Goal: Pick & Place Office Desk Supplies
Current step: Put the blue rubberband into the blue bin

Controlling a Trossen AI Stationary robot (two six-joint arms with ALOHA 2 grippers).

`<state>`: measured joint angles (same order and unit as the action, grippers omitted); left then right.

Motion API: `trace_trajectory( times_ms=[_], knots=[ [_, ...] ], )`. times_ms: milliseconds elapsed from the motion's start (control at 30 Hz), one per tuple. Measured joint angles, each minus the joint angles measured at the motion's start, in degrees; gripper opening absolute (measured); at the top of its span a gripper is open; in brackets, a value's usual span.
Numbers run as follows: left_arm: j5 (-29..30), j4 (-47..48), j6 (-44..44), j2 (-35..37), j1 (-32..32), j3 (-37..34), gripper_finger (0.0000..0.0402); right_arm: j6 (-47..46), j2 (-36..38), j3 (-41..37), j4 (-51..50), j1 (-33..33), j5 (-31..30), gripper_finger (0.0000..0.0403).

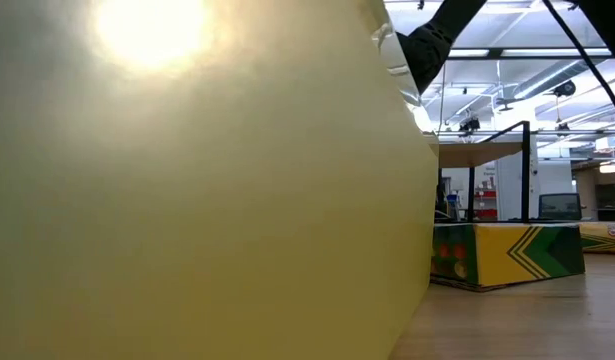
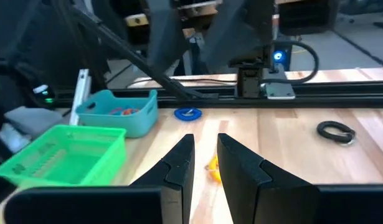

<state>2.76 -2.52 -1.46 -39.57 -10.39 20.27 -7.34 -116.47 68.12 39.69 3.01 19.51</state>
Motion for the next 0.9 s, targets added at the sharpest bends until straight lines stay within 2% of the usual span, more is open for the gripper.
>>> trace_trajectory(
  times_ms=[100,200,400,633,767,900],
  knots=[
    [-0.01,0.11,0.00,0.00,0.00,0.00,0.0162,1.56,3.11,0.00,-5.39,-0.12,1.39,0.0068],
    [0.00,0.22,0.00,0.00,0.00,0.00,0.0162,3.26,8.99,0.00,-17.45,-0.38,-0.66,0.0068],
    [0.00,1.21,0.00,0.00,0.00,0.00,0.0162,0.46,23.96,0.00,-45.96,-3.43,-17.74,0.0068],
    [0.00,2.19,0.03,0.00,0.00,0.00,0.0162,-16.28,38.34,0.00,-70.66,-10.00,-32.63,0.0068],
    [0.00,2.32,0.08,0.00,0.00,0.00,0.0162,-26.94,42.72,-0.14,-81.54,-14.05,-37.89,0.0068],
    [0.00,2.59,0.18,0.00,0.00,0.00,0.0162,-33.04,44.57,-0.73,-85.51,-16.83,-39.87,0.0068]
  ],
)
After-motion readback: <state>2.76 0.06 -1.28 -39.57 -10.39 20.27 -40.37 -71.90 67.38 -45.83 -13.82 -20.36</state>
